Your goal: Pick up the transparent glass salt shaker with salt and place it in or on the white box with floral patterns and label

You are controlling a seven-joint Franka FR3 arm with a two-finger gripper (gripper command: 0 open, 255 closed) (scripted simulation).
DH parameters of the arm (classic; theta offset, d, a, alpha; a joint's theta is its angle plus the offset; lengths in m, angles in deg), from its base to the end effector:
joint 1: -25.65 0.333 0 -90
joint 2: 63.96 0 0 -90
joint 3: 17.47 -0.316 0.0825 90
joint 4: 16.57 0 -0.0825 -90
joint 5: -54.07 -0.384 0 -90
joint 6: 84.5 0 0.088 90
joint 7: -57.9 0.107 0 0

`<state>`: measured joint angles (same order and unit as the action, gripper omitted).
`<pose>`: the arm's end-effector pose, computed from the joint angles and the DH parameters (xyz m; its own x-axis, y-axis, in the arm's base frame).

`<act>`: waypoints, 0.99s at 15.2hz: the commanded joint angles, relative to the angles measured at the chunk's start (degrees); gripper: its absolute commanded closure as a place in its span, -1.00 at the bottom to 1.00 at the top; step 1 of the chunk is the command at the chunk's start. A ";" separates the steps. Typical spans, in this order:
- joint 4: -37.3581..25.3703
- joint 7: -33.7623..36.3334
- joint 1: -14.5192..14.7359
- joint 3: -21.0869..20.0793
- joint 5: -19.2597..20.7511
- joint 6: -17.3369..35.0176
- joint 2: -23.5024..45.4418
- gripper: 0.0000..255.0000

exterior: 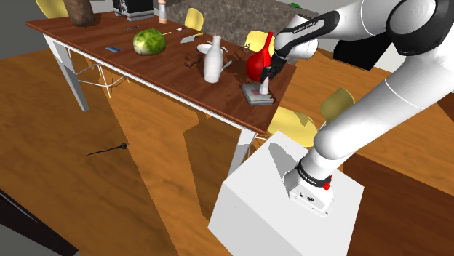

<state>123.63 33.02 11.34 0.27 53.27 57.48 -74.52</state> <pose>0.4072 -0.2558 0.3874 0.9683 -0.1298 0.2133 -0.1384 -0.9900 0.0256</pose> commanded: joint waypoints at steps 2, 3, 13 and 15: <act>0.00 0.00 0.00 0.00 0.00 0.00 0.00 -1.00; 0.00 0.00 0.00 0.00 0.00 0.00 0.00 -1.00; -2.10 1.65 -0.85 -0.80 2.25 -7.68 -5.78 -1.00; -2.10 1.65 -0.85 -0.80 2.25 -7.68 -5.78 -1.00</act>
